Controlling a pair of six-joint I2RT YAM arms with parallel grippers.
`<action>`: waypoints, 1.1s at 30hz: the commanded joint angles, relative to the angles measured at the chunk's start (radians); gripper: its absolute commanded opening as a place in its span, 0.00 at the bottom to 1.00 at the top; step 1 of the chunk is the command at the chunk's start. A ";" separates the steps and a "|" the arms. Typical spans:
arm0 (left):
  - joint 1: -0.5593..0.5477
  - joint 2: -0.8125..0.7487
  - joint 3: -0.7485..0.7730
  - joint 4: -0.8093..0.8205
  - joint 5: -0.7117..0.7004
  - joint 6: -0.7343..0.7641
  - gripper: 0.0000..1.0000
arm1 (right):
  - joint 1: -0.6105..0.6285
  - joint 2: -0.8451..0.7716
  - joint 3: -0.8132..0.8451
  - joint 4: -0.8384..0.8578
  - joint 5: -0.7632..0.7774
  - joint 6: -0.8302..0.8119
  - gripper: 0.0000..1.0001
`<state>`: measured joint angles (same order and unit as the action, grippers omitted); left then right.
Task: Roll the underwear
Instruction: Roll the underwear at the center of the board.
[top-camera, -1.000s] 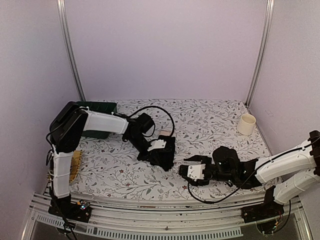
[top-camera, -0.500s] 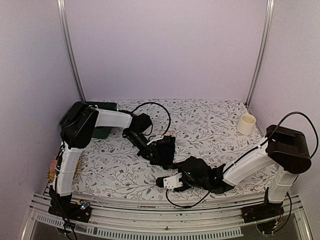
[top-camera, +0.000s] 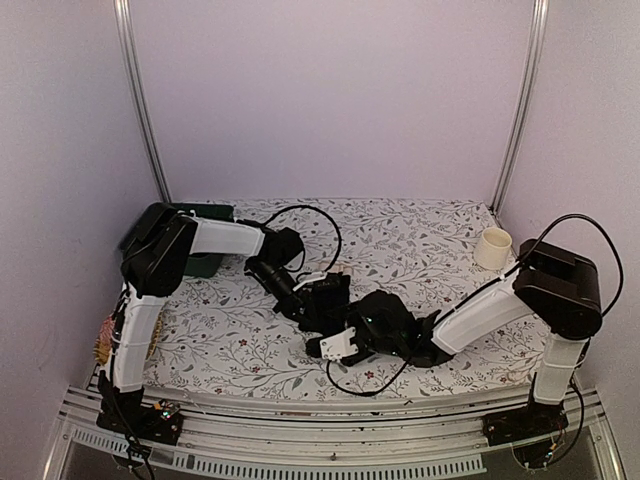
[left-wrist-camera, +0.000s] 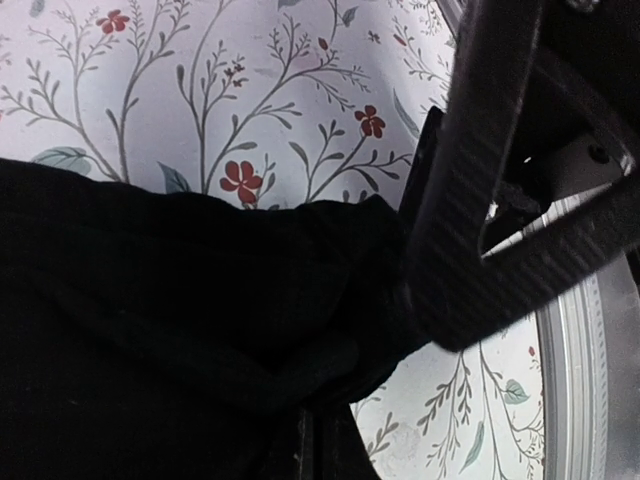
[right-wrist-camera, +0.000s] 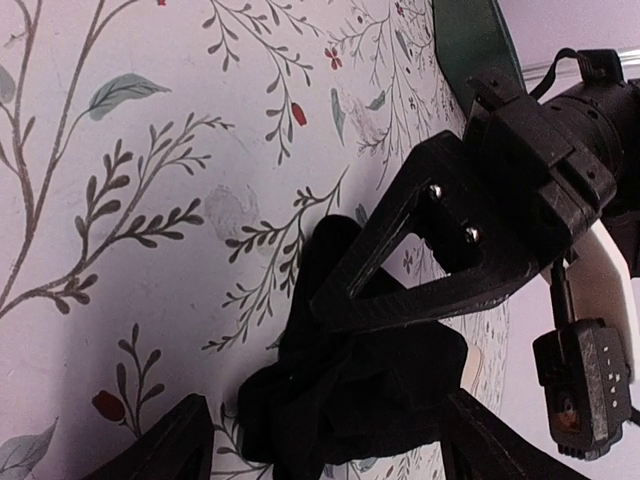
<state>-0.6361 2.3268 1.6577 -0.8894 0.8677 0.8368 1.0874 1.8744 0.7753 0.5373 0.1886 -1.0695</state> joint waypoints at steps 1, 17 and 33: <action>0.004 0.029 0.010 -0.042 -0.025 0.007 0.00 | -0.018 0.048 0.061 -0.047 -0.089 -0.062 0.80; 0.004 0.016 0.009 -0.068 -0.023 0.039 0.00 | -0.073 0.114 0.219 -0.282 -0.139 0.028 0.33; 0.014 -0.228 -0.119 0.058 -0.036 0.010 0.52 | -0.079 0.053 0.260 -0.473 -0.257 0.392 0.02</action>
<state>-0.6346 2.2459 1.5921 -0.8948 0.8417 0.8574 1.0195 1.9625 1.0012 0.1951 0.0097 -0.8360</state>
